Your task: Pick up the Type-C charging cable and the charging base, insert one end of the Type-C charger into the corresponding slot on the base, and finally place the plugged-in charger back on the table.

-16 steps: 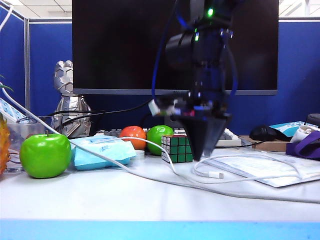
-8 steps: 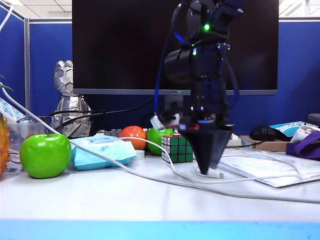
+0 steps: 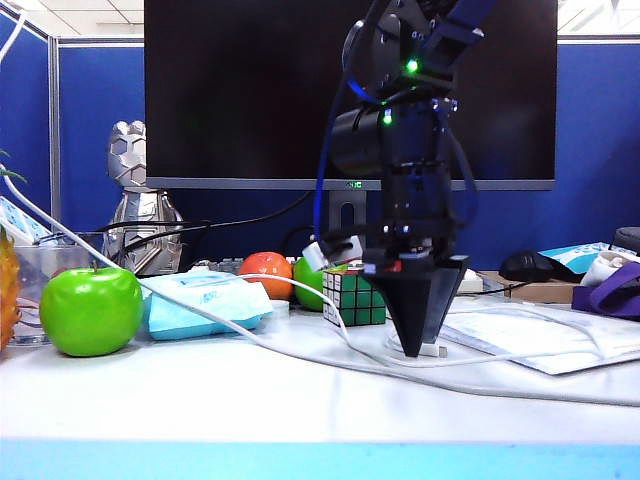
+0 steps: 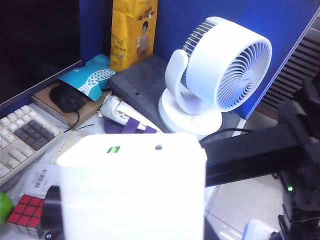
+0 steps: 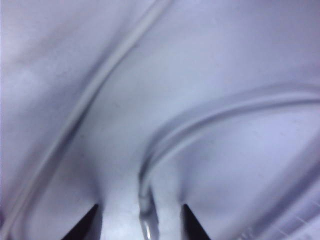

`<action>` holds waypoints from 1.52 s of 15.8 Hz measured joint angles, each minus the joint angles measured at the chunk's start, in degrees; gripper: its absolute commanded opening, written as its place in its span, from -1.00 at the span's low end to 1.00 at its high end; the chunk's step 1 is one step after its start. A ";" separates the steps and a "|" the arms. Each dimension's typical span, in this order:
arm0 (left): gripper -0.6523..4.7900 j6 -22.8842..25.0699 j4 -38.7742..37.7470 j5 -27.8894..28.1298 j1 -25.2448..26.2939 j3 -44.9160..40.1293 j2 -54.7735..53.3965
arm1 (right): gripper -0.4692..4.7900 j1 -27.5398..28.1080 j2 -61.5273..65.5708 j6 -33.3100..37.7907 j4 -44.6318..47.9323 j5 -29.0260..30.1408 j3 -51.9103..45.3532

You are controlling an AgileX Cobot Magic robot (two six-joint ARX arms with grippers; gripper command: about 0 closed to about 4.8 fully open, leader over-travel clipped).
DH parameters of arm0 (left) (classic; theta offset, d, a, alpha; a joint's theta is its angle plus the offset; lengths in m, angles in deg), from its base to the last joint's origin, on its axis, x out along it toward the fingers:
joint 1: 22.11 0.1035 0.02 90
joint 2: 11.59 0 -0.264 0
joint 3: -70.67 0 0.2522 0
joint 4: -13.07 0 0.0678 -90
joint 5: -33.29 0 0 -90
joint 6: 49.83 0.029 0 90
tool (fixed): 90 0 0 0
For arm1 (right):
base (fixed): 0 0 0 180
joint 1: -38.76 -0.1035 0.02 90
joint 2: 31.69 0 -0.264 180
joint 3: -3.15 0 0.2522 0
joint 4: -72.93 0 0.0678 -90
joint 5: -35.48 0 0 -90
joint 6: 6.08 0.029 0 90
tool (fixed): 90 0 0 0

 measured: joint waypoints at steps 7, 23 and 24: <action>-0.78 0.00 0.00 -0.02 0.00 0.00 0.00 | -0.03 0.02 0.33 0.00 -0.11 -1.42 0.20; -0.78 -0.02 -0.17 -0.20 0.00 0.00 0.00 | -0.82 2.56 -5.92 2.78 -8.50 11.89 5.51; -0.78 -0.02 -0.13 -0.22 0.00 0.00 0.00 | -0.82 2.91 -7.76 3.15 -8.57 13.35 6.38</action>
